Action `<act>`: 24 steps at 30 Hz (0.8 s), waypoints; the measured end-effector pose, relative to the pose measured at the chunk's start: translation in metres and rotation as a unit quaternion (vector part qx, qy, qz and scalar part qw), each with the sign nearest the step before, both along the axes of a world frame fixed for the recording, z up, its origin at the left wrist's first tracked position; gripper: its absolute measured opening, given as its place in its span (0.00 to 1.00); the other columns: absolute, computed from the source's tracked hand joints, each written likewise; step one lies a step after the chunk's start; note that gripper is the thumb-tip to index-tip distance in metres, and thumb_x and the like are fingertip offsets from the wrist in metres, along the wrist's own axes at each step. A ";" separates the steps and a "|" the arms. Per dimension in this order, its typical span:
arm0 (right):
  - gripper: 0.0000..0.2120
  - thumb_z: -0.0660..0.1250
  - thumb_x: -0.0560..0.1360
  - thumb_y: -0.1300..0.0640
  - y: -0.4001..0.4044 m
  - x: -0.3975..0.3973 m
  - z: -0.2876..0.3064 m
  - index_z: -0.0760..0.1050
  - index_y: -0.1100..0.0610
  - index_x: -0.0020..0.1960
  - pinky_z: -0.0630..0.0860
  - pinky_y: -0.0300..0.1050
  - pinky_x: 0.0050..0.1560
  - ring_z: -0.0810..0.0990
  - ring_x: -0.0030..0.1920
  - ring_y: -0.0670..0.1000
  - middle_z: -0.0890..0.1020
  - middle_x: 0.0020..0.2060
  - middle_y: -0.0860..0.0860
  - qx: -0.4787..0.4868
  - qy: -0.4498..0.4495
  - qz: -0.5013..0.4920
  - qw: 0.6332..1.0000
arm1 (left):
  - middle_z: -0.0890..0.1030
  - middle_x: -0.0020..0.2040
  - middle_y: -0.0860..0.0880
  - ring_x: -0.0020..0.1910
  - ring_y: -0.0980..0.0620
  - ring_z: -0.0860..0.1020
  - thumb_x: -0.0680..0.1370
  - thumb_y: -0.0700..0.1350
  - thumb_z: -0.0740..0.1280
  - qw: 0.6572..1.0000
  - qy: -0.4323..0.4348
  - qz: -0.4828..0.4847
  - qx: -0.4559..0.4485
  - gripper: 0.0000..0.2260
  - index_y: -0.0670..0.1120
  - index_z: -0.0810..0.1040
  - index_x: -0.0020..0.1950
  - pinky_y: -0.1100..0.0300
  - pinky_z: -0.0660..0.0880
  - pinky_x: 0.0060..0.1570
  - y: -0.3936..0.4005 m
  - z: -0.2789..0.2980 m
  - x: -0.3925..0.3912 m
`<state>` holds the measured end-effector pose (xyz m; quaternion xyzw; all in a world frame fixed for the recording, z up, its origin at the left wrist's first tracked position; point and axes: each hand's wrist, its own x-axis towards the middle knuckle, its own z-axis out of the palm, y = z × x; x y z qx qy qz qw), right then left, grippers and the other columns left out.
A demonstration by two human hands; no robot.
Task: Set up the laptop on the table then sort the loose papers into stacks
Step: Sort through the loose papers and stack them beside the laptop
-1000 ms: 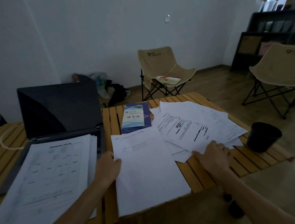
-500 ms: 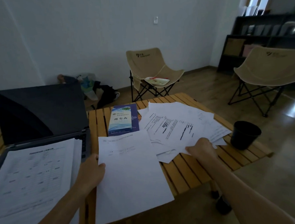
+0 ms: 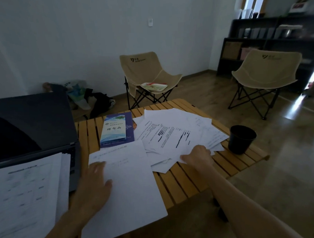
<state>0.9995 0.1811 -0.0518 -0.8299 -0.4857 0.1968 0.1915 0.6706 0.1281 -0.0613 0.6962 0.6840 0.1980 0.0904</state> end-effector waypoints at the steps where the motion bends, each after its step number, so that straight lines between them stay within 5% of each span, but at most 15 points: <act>1: 0.29 0.73 0.72 0.43 0.001 0.000 0.001 0.72 0.63 0.63 0.76 0.50 0.53 0.71 0.64 0.59 0.75 0.62 0.58 0.001 0.010 -0.006 1.000 | 0.61 0.77 0.46 0.75 0.47 0.61 0.80 0.51 0.64 0.999 0.018 -0.042 -0.012 0.28 0.47 0.60 0.77 0.51 0.58 0.74 -0.001 -0.002 0.010; 6: 0.19 0.70 0.76 0.52 0.002 -0.003 0.009 0.75 0.66 0.58 0.77 0.47 0.49 0.77 0.51 0.57 0.78 0.48 0.57 0.032 0.181 -0.068 0.981 | 0.50 0.80 0.53 0.79 0.52 0.48 0.83 0.57 0.53 0.980 0.087 -0.176 -0.024 0.26 0.53 0.52 0.80 0.56 0.43 0.75 0.003 -0.009 0.075; 10: 0.19 0.67 0.77 0.61 0.007 0.002 0.010 0.71 0.68 0.64 0.75 0.47 0.52 0.78 0.54 0.59 0.78 0.56 0.58 0.033 0.312 -0.123 0.941 | 0.50 0.80 0.51 0.79 0.52 0.49 0.84 0.53 0.53 0.968 0.098 -0.231 -0.011 0.25 0.50 0.51 0.80 0.54 0.44 0.76 0.029 -0.004 0.118; 15: 0.09 0.65 0.77 0.63 0.003 0.004 0.018 0.73 0.66 0.55 0.74 0.43 0.32 0.76 0.37 0.55 0.78 0.43 0.58 0.078 0.349 -0.152 0.921 | 0.56 0.79 0.48 0.78 0.48 0.54 0.84 0.50 0.53 0.958 0.118 -0.259 -0.047 0.23 0.49 0.56 0.79 0.50 0.50 0.77 0.050 -0.017 0.152; 19: 0.08 0.60 0.73 0.67 -0.006 -0.005 0.021 0.76 0.65 0.49 0.82 0.55 0.39 0.84 0.43 0.66 0.82 0.45 0.63 0.091 0.274 -0.079 0.954 | 0.69 0.73 0.48 0.72 0.49 0.65 0.83 0.48 0.56 0.970 0.070 -0.230 0.013 0.19 0.49 0.66 0.74 0.53 0.56 0.73 0.056 -0.015 0.160; 22: 0.15 0.58 0.75 0.66 -0.021 0.000 0.049 0.75 0.59 0.59 0.81 0.53 0.48 0.81 0.46 0.57 0.80 0.45 0.55 0.166 0.077 -0.045 0.982 | 0.72 0.70 0.45 0.68 0.47 0.69 0.82 0.47 0.59 0.978 -0.023 -0.204 0.035 0.19 0.47 0.68 0.73 0.55 0.62 0.70 0.064 -0.003 0.157; 24: 0.16 0.58 0.79 0.62 -0.031 0.006 0.081 0.75 0.55 0.63 0.76 0.48 0.48 0.79 0.48 0.56 0.81 0.50 0.54 0.234 -0.080 -0.024 0.969 | 0.71 0.71 0.44 0.69 0.46 0.69 0.82 0.46 0.61 0.978 -0.094 -0.181 0.043 0.19 0.46 0.68 0.73 0.54 0.63 0.70 0.070 0.008 0.154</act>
